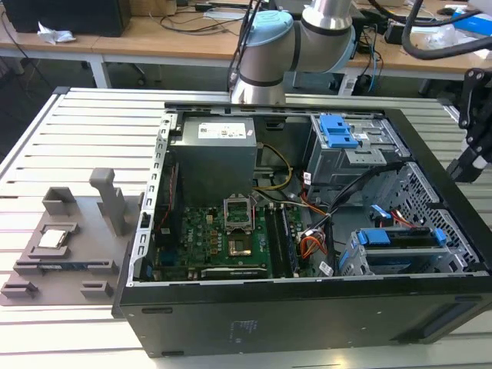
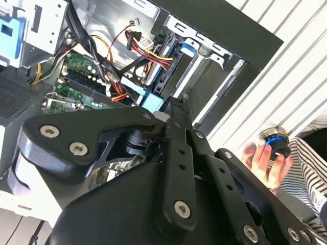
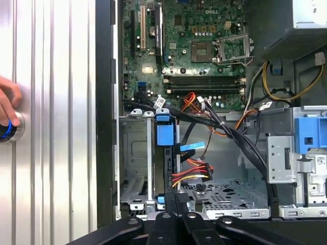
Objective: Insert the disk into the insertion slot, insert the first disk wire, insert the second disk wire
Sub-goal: 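Insert the first disk wire, then insert the second disk wire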
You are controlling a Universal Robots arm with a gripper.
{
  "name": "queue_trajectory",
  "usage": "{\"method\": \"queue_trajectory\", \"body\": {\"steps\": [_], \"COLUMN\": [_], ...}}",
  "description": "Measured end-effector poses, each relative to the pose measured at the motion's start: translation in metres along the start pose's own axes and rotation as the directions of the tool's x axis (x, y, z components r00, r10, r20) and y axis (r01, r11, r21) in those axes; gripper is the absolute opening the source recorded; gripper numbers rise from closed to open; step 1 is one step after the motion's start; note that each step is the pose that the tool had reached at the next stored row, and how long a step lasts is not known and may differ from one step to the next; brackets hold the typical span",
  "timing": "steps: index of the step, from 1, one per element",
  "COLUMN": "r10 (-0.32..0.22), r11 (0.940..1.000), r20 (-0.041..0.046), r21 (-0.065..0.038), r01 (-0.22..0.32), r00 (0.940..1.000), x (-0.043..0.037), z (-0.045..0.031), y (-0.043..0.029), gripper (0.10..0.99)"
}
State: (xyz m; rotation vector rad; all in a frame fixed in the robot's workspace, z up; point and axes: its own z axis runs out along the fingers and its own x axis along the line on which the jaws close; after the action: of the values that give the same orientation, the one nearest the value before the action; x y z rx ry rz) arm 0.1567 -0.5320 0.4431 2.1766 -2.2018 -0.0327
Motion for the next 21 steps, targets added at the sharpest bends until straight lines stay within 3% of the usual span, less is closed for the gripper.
{"method": "queue_trajectory", "body": {"steps": [1,3,19,21], "r10": [0.000,0.000,0.000,0.000], "r11": [1.0000,1.0000,1.0000,1.0000], "r20": [0.0001,0.0003,0.0005,0.0005], "r21": [0.000,0.000,0.000,0.000], "r01": [0.000,0.000,0.000,0.000], "r00": [1.0000,1.0000,1.0000,1.0000], "x": [0.0001,0.0001,0.0001,0.0001], "z": [-0.0043,-0.0059,-0.0060,-0.0060], "y": [0.0002,0.0003,0.0003,0.0003], "gripper": [0.106,0.106,0.106,0.235]}}
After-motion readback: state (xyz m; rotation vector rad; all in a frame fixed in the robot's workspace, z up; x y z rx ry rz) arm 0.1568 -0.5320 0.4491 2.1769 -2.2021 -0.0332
